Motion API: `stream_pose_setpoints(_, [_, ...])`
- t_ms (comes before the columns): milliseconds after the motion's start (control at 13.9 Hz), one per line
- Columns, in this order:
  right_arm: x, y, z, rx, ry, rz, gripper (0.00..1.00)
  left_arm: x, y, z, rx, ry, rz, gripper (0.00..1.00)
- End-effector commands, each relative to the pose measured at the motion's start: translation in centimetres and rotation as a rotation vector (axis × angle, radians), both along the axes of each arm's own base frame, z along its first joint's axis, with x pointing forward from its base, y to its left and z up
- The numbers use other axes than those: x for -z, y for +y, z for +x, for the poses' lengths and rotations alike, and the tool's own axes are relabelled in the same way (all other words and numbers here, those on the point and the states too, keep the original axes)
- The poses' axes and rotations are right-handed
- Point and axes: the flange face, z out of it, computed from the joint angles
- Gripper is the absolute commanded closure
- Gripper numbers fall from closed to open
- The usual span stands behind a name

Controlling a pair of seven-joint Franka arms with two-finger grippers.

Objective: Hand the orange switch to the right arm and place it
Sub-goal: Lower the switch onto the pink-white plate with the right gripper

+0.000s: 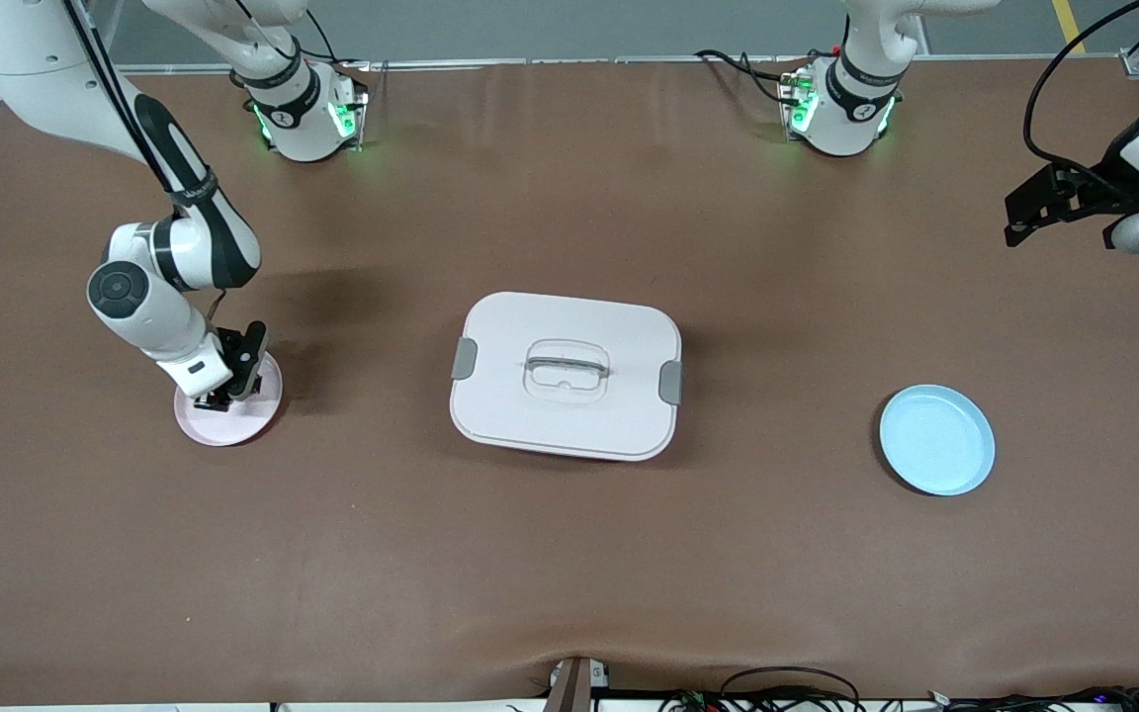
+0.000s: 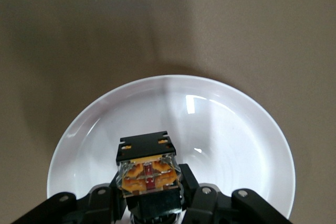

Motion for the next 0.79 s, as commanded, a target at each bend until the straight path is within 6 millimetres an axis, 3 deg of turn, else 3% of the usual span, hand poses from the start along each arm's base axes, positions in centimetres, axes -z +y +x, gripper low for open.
stream_pose_setpoints(0, [0.09,-0.42,0.05,0.002,-0.014,-0.004,0.99,-0.26,0.20,-0.64,-0.008,0.006,-0.014,0.00])
stream_pose_setpoints(216, [0.17,-0.41,0.03,0.014,-0.013,-0.004,0.98,0.06,0.27,-0.35,-0.006,0.009,-0.012,0.00])
stream_pose_setpoints(504, [0.43,-0.48,0.08,0.031,-0.015,-0.001,0.86,0.15,0.38,-0.27,0.003,0.006,-0.009,0.00])
stream_pose_setpoints(720, [0.32,-0.25,0.17,0.026,-0.016,-0.002,0.54,0.64,0.55,-0.12,0.001,0.013,-0.007,0.00])
